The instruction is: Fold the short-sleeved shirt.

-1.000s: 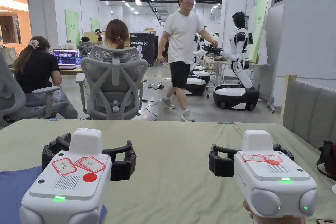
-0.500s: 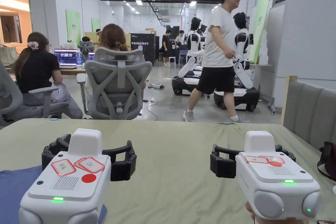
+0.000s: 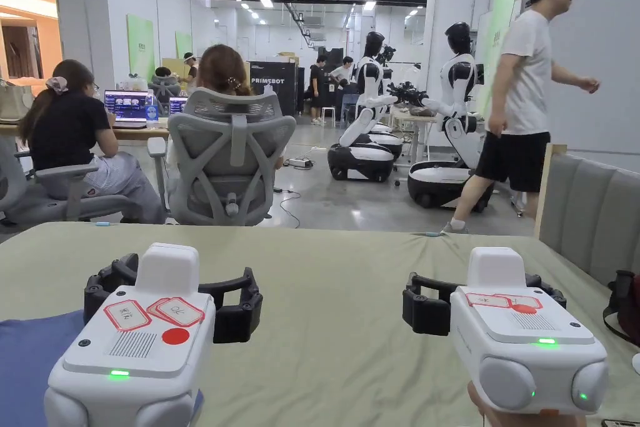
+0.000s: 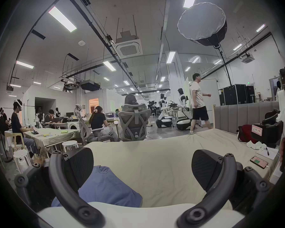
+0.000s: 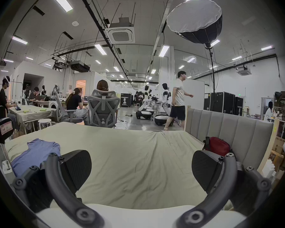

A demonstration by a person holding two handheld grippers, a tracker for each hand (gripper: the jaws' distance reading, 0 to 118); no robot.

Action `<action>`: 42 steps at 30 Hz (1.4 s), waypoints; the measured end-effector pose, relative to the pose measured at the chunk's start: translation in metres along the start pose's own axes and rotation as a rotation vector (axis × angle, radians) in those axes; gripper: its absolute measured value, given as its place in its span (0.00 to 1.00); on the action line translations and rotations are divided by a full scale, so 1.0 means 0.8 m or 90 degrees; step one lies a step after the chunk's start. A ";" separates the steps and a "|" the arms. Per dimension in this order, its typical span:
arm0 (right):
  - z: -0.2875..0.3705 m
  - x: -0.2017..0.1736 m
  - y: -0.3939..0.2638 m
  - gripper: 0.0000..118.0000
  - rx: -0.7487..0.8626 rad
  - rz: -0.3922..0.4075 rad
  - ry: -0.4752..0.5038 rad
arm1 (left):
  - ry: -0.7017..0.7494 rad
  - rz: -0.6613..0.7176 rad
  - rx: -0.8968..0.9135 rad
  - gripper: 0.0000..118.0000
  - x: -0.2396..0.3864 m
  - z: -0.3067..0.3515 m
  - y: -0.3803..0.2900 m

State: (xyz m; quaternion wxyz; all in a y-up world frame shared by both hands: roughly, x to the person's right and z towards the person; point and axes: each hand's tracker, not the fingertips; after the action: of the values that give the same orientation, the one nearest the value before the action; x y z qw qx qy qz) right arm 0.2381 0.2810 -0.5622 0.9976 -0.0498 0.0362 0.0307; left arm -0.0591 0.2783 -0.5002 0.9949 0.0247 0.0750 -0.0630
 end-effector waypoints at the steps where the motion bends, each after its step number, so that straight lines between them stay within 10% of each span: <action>1: -0.001 0.001 0.000 1.00 0.000 0.000 0.002 | 0.000 0.001 0.001 1.00 0.001 0.001 0.000; 15: 0.003 -0.001 0.000 1.00 -0.005 0.025 0.002 | 0.000 -0.006 0.006 1.00 0.010 0.004 0.004; 17: 0.006 0.003 0.002 0.70 -0.011 0.018 0.024 | -0.007 0.001 0.000 0.86 0.008 0.003 0.006; 18: 0.008 0.004 0.003 0.19 -0.010 0.017 0.024 | -0.014 0.011 0.001 0.50 0.009 0.004 0.007; 19: 0.006 0.003 0.003 0.00 -0.014 0.020 -0.003 | -0.013 0.025 0.001 0.08 0.008 0.003 0.008; 29: 0.003 -0.002 0.002 0.00 -0.009 0.003 0.007 | 0.023 0.025 -0.003 0.00 -0.014 0.016 -0.002; 42: -0.034 -0.306 0.008 0.00 -0.016 0.067 0.338 | 0.331 -0.003 -0.088 0.00 -0.257 0.084 -0.026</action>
State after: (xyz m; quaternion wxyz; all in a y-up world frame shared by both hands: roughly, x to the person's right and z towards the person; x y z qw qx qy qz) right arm -0.0082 0.2702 -0.5713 0.9495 -0.0663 0.2989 0.0690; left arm -0.2534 0.2790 -0.4035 0.9415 -0.0280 0.3320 -0.0516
